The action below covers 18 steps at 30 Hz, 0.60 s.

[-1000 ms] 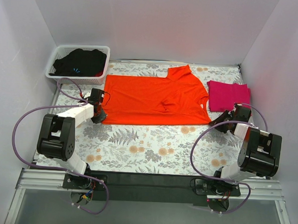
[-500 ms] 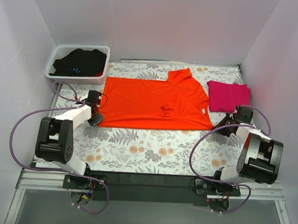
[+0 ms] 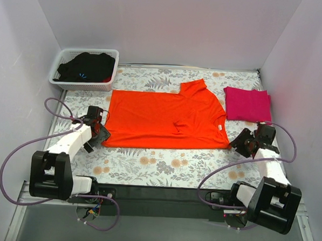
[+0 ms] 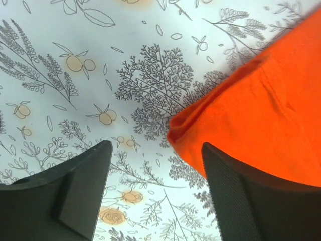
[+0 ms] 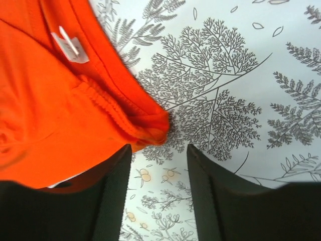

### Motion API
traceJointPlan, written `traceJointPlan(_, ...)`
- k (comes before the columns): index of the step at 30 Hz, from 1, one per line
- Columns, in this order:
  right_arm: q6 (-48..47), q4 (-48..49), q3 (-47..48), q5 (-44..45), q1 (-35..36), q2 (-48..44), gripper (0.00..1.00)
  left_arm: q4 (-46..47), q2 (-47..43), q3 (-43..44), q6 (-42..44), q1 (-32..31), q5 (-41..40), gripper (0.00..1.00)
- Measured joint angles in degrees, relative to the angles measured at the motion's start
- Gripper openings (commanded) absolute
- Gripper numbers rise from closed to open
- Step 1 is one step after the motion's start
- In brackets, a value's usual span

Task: Fold and stack the t-shirts
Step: Fold the tshirt

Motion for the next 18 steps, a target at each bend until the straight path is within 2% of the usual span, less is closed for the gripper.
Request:
traceJointPlan(3, -0.28, -1.55, 0.96, 0.04, 1.75, -4.46, 0.51, -1.18, -3.48, 1.42, 0.31, -0.04, 0.46, 0.79)
traceJointPlan(6, -0.92, -2.86, 3.8, 1.16, 8.37, -7.1, 0.52, -2.05, -5.84, 5.2, 0.55, -1.53, 0.79, 0.79)
traceJointPlan(8, -1.7, -3.17, 7.3, 1.95, 14.29, -6.58, 0.51, -1.86, -6.32, 8.04, 0.09, -4.87, 0.81, 0.78)
traceJointPlan(13, -3.1, -3.04, 16.26, 2.32, 25.75, 1.18, 0.51, 0.28, -1.38, 12.61, -2.19, -15.69, 3.26, 0.7)
traceJointPlan(18, -4.15, -3.39, 20.44, 1.73, 31.12, 12.22, 0.51, 2.1, 7.78, 12.57, -3.39, -16.76, 5.29, 0.67)
